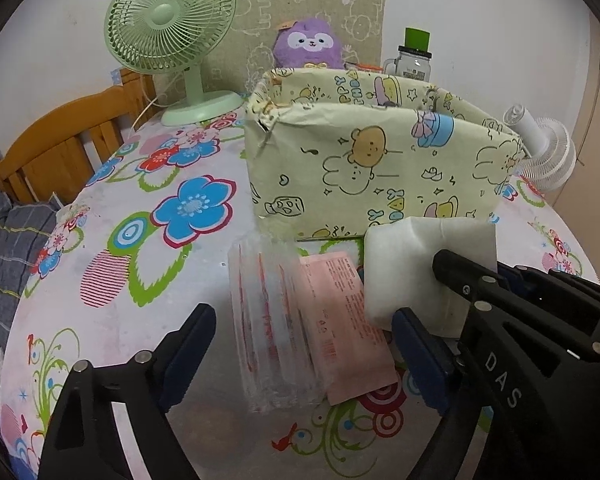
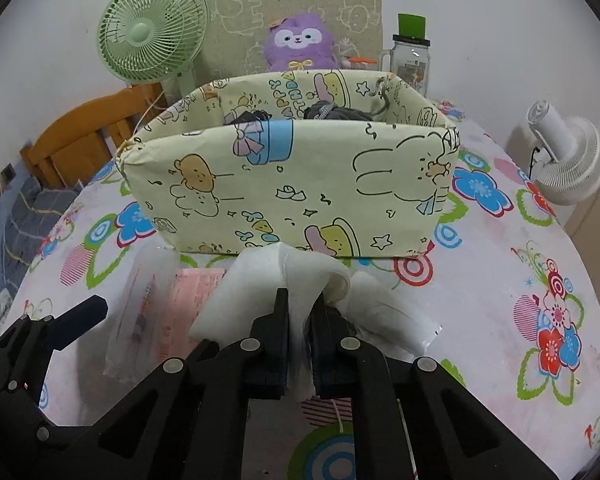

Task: Organize soft objects
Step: 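Grasp the clear straw bag with the left tool while the right tool grasps the white cloth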

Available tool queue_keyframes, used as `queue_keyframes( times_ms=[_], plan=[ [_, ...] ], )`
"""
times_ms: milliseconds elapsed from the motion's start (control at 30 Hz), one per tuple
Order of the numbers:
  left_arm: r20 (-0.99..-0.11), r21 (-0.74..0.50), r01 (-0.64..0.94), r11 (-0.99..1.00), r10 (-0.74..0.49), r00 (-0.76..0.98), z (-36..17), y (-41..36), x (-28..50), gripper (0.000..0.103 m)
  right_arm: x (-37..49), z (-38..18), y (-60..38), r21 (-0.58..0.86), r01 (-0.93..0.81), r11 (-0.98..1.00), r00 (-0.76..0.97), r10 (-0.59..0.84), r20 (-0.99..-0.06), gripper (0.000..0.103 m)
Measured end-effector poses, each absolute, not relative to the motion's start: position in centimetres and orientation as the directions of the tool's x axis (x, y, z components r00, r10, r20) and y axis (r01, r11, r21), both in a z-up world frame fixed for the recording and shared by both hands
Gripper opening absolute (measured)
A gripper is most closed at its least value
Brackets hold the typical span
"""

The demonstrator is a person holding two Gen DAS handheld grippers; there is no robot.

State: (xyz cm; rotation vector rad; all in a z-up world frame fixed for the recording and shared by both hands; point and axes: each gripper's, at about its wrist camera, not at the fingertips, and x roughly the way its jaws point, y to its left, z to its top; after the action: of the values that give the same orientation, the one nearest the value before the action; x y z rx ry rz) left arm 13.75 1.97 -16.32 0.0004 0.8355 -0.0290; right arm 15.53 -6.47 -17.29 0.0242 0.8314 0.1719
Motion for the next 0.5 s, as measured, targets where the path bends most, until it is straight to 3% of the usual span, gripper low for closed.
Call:
queue_keyframes(
  times_ms=[233, 400, 467, 500],
  plan=[
    [-0.736, -0.047, -0.006, 0.999, -0.031, 0.677, -16.2, 3.5, 14.0, 0.081, 15.6, -16.6, -6.3, 0.098, -0.135, 0.986, 0.673, 0.164, -0.722, 0.011],
    [-0.749, -0.093, 0.024, 0.995, -0.086, 0.657, -16.7, 3.5, 14.4, 0.058, 15.6, -16.7, -5.9, 0.089, -0.135, 0.987, 0.673, 0.157, -0.723, 0.011],
    [-0.751, -0.099, 0.021, 0.995, -0.089, 0.655, -16.8, 3.4, 14.3, 0.042, 15.6, -16.7, -5.9, 0.089, -0.133, 0.987, 0.673, 0.155, -0.723, 0.011],
    [-0.752, -0.103, 0.013, 0.995, -0.086, 0.654, -16.9, 3.5, 14.4, 0.042, 15.7, -16.8, -5.8, 0.086, -0.132, 0.988, 0.673, 0.153, -0.724, 0.011]
  ],
)
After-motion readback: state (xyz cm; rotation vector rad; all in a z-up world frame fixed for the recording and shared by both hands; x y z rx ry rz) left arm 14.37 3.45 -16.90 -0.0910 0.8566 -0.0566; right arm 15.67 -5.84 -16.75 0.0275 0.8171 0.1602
